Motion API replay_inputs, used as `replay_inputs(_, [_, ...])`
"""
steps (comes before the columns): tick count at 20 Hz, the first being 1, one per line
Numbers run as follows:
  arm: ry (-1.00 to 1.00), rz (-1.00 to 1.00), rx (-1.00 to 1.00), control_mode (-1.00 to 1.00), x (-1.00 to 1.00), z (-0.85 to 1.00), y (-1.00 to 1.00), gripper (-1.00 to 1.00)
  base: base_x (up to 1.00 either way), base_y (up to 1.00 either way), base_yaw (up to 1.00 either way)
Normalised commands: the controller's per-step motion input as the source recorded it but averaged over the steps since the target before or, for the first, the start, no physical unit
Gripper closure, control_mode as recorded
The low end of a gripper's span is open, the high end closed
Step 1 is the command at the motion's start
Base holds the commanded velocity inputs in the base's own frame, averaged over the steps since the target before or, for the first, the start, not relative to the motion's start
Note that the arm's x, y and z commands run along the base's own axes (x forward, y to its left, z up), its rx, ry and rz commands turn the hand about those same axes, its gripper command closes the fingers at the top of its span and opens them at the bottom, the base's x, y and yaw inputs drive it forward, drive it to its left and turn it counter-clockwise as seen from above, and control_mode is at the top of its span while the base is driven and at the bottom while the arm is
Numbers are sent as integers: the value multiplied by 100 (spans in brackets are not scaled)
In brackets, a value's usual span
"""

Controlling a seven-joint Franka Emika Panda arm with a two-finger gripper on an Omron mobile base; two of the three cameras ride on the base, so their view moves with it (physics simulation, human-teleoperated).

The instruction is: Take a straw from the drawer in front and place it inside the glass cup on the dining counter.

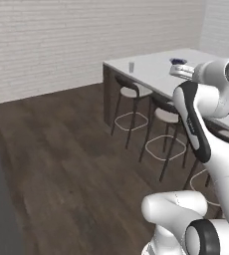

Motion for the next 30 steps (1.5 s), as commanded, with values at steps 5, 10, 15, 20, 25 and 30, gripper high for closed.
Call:
replay_inputs(5, [0,0,0,100,0,0,0,100,96,85,-56])
replay_inputs(10, [0,0,0,100,0,0,0,100,97,85,-56])
replay_inputs(15, [0,0,0,100,0,0,0,100,99,85,-56])
replay_inputs(20, [0,0,0,100,0,0,0,100,90,94,-52])
replay_inputs(25, [0,0,0,100,0,0,0,100,59,100,-39])
replay_inputs(30, [0,0,0,100,0,0,0,100,55,100,-32])
